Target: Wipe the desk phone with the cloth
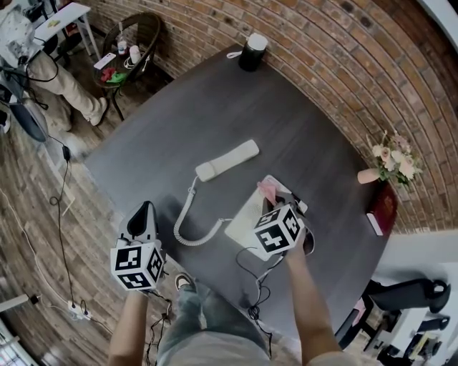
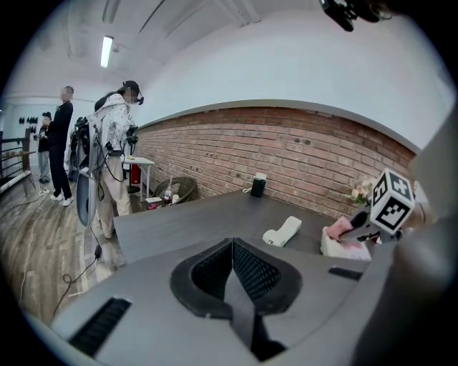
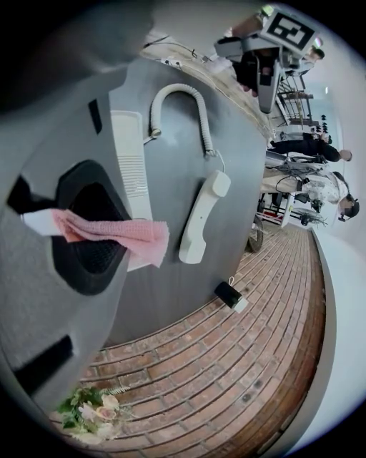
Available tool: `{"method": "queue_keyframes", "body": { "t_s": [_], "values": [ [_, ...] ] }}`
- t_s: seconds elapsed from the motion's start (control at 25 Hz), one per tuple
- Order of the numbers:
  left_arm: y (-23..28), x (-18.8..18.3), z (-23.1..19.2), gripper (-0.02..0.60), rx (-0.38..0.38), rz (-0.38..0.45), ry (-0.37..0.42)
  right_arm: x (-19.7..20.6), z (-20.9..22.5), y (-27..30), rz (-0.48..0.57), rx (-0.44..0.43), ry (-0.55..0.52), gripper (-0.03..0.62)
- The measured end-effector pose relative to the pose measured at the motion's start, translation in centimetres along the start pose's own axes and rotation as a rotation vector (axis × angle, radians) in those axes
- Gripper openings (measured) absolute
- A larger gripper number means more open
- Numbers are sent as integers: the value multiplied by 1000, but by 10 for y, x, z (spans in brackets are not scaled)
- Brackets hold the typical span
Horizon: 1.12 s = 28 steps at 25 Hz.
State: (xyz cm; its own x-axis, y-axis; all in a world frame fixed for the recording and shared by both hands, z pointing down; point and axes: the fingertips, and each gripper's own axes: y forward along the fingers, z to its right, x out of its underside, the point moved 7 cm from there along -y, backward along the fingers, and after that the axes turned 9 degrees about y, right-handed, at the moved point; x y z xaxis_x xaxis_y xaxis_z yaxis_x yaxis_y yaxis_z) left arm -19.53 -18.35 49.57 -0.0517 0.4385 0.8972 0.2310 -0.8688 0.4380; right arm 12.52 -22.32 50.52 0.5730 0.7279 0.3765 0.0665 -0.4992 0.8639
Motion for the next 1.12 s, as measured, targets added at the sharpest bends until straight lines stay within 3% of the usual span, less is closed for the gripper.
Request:
{"method": "queue_keyframes", "body": {
  "t_s": [1.12],
  "values": [
    [-18, 5, -2, 5, 5, -2, 15, 12, -30, -8, -14, -44, -10, 21]
  ]
}}
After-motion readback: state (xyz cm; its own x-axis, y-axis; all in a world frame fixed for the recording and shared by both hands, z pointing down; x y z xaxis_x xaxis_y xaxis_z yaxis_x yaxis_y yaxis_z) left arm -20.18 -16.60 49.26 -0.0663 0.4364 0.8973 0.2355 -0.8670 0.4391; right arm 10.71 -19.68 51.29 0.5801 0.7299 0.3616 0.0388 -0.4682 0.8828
